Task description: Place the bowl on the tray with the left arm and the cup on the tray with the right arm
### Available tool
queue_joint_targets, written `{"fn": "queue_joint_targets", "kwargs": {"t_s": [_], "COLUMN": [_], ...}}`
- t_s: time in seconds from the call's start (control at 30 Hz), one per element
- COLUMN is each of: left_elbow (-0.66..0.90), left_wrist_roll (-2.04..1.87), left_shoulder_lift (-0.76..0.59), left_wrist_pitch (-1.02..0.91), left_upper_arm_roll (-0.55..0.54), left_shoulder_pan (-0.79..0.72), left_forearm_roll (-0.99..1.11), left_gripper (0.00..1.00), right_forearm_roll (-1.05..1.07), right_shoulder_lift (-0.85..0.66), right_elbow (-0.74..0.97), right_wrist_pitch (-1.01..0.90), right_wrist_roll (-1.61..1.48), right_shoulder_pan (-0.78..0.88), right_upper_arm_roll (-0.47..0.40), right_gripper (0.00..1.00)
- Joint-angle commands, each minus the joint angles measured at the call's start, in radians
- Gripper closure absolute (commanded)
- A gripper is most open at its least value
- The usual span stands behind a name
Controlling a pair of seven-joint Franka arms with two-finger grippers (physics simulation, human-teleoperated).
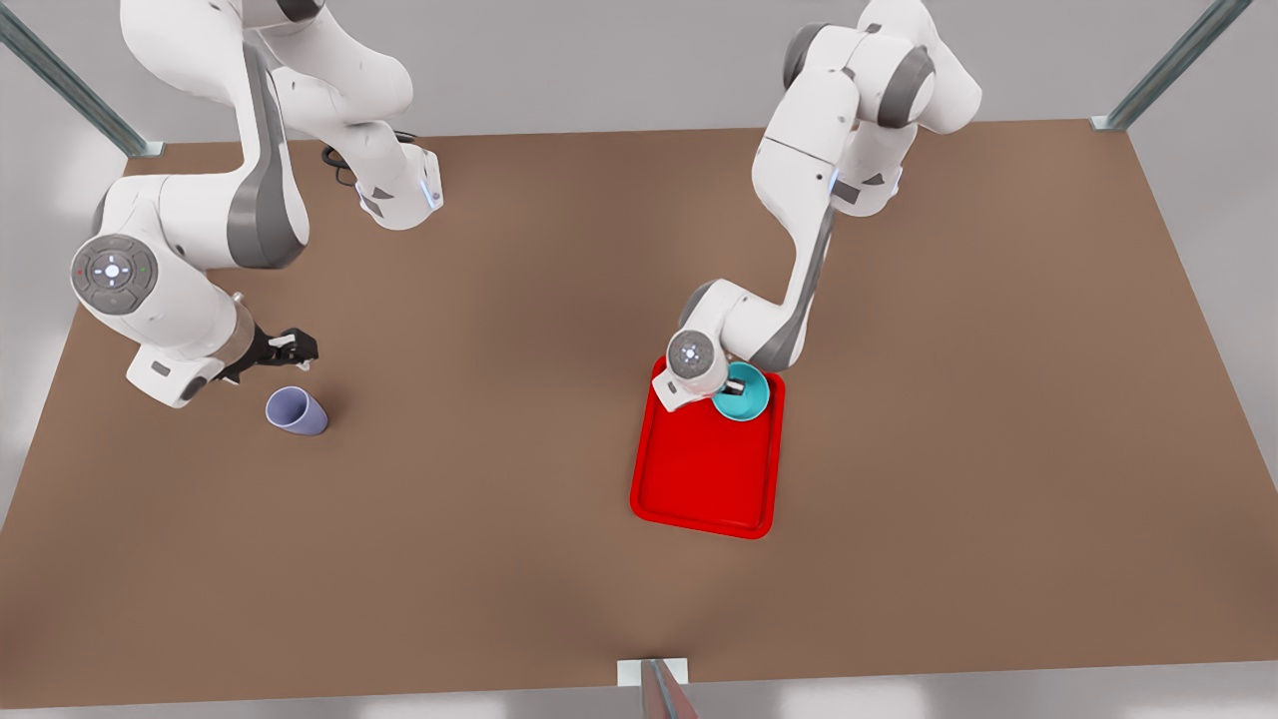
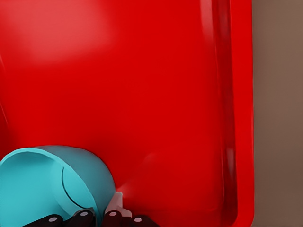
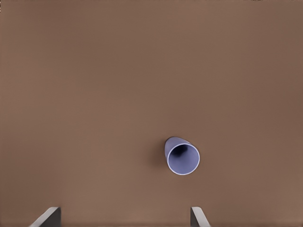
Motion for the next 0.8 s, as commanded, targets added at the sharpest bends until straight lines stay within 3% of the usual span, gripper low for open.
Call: {"fn": "queue_joint_targets", "kwargs": {"t_s": [0.0,0.03,0.33,0.43,0.5,0.6,0.7,0.77], "left_elbow": [0.000,0.000,0.012,0.038,0.038,0.261,0.320,0.319], "left_wrist_roll": [0.002,-0.013,-0.016,-0.016,-0.015,0.023,0.180,0.237], "left_shoulder_lift": [0.000,0.000,-0.026,-0.096,-0.225,-0.311,-0.363,-0.408], "left_wrist_pitch": [0.000,0.000,-0.047,-0.152,-0.241,-0.474,-0.546,-0.551], "left_upper_arm_roll": [0.001,0.001,0.028,0.081,0.159,0.166,0.311,0.223], "left_shoulder_pan": [-0.003,-0.005,-0.002,0.011,0.033,0.235,0.337,0.512], "left_forearm_roll": [-0.098,-0.098,-0.102,-0.173,-0.193,-0.064,-0.056,-0.049], "left_gripper": [0.72,0.00,0.00,0.00,0.00,0.00,0.00,0.00], "right_forearm_roll": [0.000,0.000,0.000,0.000,0.000,0.002,0.005,0.003], "right_shoulder_lift": [0.001,0.001,0.001,0.001,0.001,0.010,0.025,0.121], "right_elbow": [0.000,0.000,0.000,0.000,0.000,0.002,0.000,-0.009], "right_wrist_pitch": [0.000,0.000,0.000,0.000,0.000,0.000,-0.026,0.003], "right_wrist_roll": [0.000,0.000,0.001,0.001,0.000,0.000,-0.018,-0.018], "right_shoulder_pan": [0.000,0.000,0.000,0.000,0.000,0.000,-0.025,-0.121], "right_upper_arm_roll": [0.000,0.000,0.000,0.000,0.000,0.000,-0.006,-0.006], "right_gripper": [0.00,0.00,0.00,0.00,0.00,0.00,0.00,0.00]}}
